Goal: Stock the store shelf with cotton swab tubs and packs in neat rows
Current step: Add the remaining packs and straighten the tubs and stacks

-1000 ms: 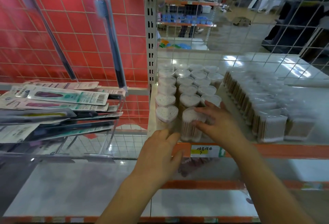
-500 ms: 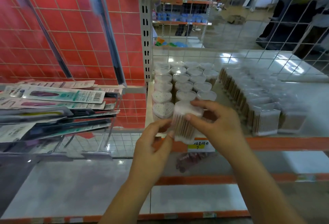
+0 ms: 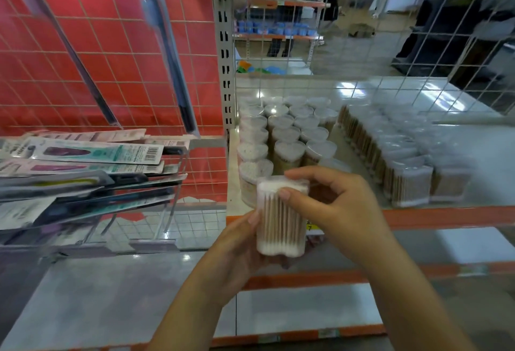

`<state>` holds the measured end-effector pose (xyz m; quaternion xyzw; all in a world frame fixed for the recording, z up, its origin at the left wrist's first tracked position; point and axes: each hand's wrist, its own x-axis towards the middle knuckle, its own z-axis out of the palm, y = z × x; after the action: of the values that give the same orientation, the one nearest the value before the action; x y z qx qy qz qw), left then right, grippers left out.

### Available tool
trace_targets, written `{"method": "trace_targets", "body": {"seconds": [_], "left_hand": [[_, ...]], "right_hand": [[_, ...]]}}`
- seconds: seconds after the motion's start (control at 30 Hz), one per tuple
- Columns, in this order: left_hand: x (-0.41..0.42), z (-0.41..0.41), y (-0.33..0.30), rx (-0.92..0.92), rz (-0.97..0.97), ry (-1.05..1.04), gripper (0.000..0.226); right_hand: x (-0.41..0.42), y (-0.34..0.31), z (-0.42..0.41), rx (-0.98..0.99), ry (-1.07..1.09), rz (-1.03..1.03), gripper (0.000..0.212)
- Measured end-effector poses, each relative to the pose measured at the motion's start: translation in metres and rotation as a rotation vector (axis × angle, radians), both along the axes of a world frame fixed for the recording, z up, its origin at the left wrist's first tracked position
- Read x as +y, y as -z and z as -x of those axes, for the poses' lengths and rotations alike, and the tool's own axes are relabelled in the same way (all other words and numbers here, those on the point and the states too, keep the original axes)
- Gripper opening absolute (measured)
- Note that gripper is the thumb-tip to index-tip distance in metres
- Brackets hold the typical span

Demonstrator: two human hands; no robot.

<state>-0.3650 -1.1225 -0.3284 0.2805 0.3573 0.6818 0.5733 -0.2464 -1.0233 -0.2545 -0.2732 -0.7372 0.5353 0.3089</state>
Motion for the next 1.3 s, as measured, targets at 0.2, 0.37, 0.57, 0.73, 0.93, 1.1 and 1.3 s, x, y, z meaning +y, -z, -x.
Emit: {"method": "trace_targets", "body": {"seconds": [0.2,0.37,0.57,0.73,0.93,1.1,1.3], "left_hand": [[0.004,-0.012,0.005,-0.368,-0.067,0.070,0.052],[0.008,-0.016,0.007,-0.441,-0.112,0.183,0.055],[0.014,-0.017,-0.003,-0.374,-0.161,0.089,0.051],[0.016,-0.022,-0.018,-0.094,-0.106,-0.179,0.081],[0.017,-0.025,-0.023,0.256,-0.090,-0.423,0.064],[0.018,-0.031,-0.029,0.552,-0.073,-0.612,0.052],[0.025,-0.029,-0.022,0.835,0.045,-0.758,0.057]], "right_hand": [[0.002,-0.011,-0.004,0.017,-0.067,0.022,0.036],[0.006,-0.013,-0.001,0.080,-0.092,0.059,0.035],[0.005,-0.011,-0.001,0.181,0.021,0.007,0.018],[0.003,-0.005,-0.006,0.199,0.105,-0.083,0.021],[-0.001,-0.004,-0.009,0.199,0.032,-0.057,0.030],[-0.003,-0.004,-0.004,0.159,0.010,-0.118,0.038],[0.001,-0.010,-0.002,0.131,0.020,-0.141,0.031]]}}
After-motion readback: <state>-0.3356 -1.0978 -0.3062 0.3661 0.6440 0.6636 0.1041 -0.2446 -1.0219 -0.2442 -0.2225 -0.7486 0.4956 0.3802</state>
